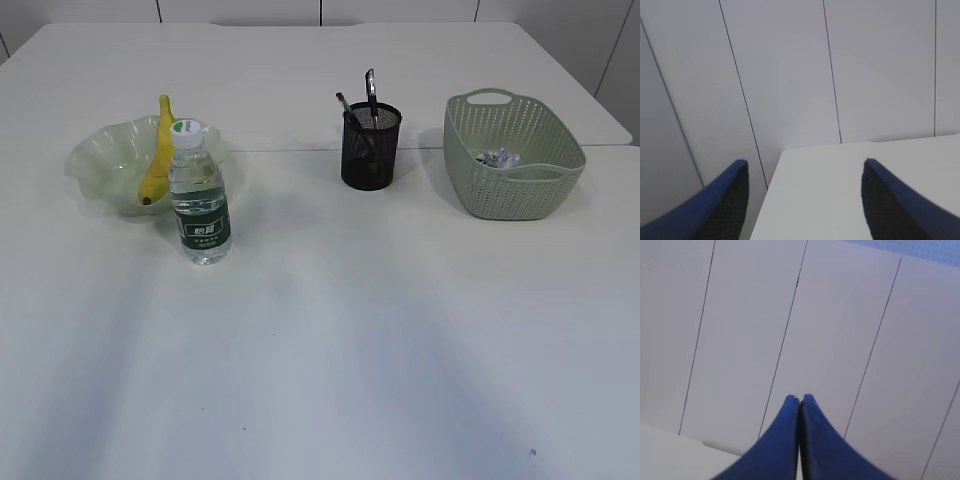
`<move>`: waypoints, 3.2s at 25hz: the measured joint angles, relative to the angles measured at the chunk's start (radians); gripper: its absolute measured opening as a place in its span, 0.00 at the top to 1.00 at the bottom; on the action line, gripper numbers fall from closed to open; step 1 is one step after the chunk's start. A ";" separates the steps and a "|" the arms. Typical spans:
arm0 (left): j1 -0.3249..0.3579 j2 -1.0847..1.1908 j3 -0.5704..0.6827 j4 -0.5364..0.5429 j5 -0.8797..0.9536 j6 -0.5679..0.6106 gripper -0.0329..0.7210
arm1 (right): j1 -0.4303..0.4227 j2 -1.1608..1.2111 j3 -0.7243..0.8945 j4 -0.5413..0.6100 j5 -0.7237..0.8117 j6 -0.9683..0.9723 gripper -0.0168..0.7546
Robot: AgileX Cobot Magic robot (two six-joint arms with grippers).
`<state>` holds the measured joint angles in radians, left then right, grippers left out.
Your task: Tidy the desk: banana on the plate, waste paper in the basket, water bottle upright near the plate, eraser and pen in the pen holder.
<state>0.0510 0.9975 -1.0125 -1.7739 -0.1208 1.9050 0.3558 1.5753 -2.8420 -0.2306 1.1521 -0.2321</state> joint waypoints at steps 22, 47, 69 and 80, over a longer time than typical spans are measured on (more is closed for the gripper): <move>0.000 -0.044 0.000 -0.034 0.051 0.000 0.30 | 0.000 -0.954 1.623 -0.053 -0.316 0.095 0.99; 0.000 -0.205 0.178 -0.054 0.012 0.000 0.30 | 0.000 -1.595 2.183 0.025 -0.044 0.251 0.99; 0.000 -0.284 0.270 -0.054 -0.009 0.004 0.30 | 0.000 -1.595 2.340 0.154 -0.010 0.178 0.99; 0.000 -0.422 0.335 -0.056 -0.096 0.034 0.30 | 0.000 -1.595 2.340 0.155 -0.010 0.189 0.99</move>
<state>0.0510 0.5755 -0.6775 -1.8296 -0.2169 1.9389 0.3558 -0.0194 -0.5017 -0.0755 1.1421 -0.0428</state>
